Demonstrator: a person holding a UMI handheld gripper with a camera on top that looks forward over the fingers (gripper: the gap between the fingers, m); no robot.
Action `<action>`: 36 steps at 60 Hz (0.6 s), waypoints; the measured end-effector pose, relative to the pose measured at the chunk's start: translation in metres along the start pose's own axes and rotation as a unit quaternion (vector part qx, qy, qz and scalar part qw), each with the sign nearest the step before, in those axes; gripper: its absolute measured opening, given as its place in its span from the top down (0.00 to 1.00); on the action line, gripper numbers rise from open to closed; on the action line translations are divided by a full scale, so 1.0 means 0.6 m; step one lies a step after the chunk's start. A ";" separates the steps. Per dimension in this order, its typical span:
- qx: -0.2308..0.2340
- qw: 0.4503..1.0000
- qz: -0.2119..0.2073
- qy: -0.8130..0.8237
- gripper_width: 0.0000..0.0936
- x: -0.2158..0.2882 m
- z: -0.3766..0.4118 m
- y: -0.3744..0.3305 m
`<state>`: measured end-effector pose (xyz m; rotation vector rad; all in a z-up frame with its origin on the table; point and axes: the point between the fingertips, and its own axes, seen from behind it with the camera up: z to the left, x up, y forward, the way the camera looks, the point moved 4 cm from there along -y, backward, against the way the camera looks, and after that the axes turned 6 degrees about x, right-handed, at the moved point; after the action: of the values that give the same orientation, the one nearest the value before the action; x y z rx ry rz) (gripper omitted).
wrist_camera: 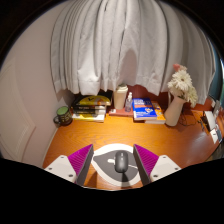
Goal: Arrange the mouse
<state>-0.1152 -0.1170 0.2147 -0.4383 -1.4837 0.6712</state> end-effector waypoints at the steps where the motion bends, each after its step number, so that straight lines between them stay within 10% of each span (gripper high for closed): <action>1: 0.001 1.000 -0.007 0.001 0.15 0.009 0.005 -0.012; 36: 0.026 0.998 -0.050 -0.013 0.15 -0.017 0.148 -0.207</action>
<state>-0.1853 -0.2286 0.2929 -0.3138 -1.4990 0.6371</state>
